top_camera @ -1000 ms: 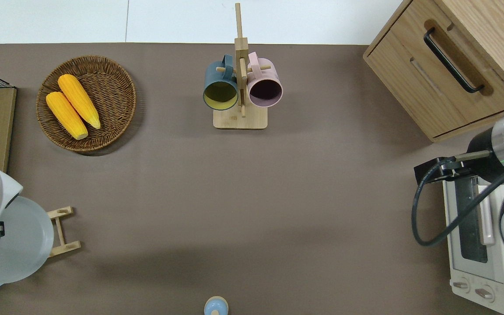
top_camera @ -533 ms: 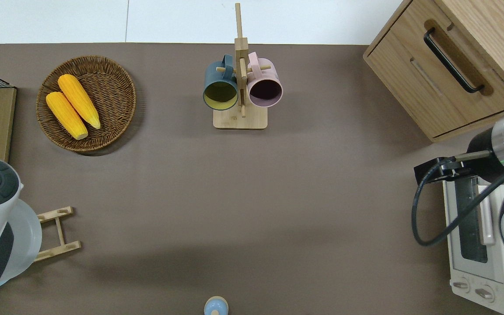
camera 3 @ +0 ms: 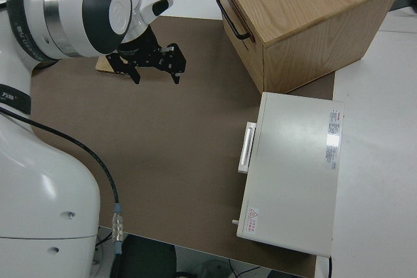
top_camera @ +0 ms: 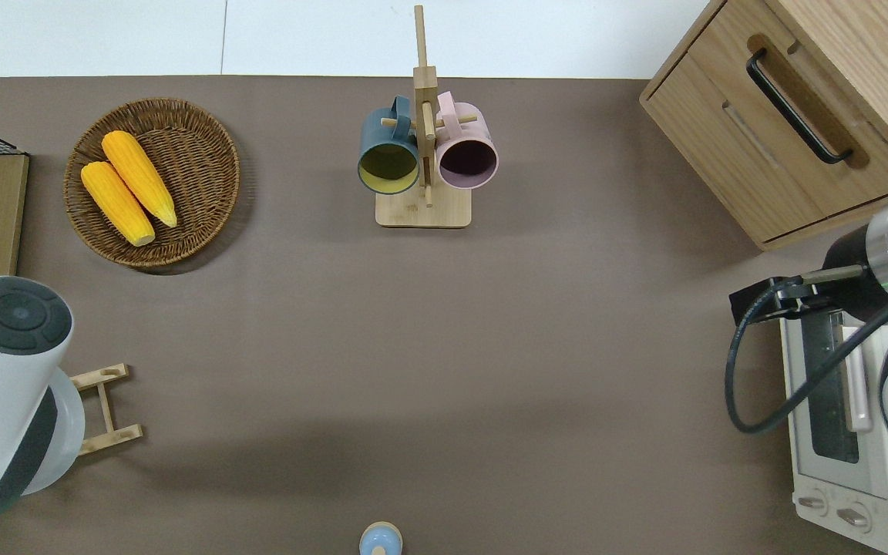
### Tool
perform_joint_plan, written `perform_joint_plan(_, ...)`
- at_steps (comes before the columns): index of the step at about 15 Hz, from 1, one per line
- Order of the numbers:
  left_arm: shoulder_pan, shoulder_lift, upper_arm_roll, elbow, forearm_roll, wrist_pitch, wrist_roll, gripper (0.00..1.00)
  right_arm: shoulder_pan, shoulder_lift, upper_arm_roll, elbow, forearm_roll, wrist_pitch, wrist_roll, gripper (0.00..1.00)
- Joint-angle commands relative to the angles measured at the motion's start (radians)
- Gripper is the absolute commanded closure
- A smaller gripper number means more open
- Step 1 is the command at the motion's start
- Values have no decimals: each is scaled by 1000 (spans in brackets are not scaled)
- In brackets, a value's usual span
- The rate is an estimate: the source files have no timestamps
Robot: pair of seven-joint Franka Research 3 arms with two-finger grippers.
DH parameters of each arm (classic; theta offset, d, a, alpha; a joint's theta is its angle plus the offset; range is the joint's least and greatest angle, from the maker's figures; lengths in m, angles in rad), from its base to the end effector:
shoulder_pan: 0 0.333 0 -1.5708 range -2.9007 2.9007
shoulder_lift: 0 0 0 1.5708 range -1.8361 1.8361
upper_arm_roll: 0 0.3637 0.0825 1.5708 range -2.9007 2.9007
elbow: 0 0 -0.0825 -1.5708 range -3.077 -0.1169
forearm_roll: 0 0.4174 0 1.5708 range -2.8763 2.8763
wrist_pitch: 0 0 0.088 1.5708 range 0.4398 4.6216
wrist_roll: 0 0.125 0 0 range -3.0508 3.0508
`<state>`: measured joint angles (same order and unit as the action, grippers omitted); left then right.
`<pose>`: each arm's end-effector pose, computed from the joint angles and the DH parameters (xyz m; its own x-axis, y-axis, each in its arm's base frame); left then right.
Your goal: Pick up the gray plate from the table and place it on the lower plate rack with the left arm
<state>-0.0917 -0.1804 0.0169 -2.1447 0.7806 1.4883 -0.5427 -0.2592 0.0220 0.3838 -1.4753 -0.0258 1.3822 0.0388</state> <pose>0.4743 0.0579 0.5053 0.9370 0.3472 -0.0392 0.1885 -0.5966 -0.7801 0.5696 0.0648 0.6744 0.9904 0.0809 -0.1125 0.0839 -0.9962 0.0219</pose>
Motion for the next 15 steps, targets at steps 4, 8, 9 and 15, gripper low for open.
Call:
perform_joint_plan(4,-13,25,-5,-53,-20,61,-123,1000,-23,-2,20,7,-6,-12,12,17)
perform_joint_plan(8,-17,50,-5,-60,-29,64,-158,1000,-23,-2,21,6,-6,-11,12,17)
perform_joint_plan(9,-17,52,-5,-63,-32,64,-160,1000,-23,-2,21,7,-6,-11,12,17)
perform_joint_plan(15,-33,81,-5,-64,-34,67,-204,1000,-23,-2,21,6,-6,-11,12,17)
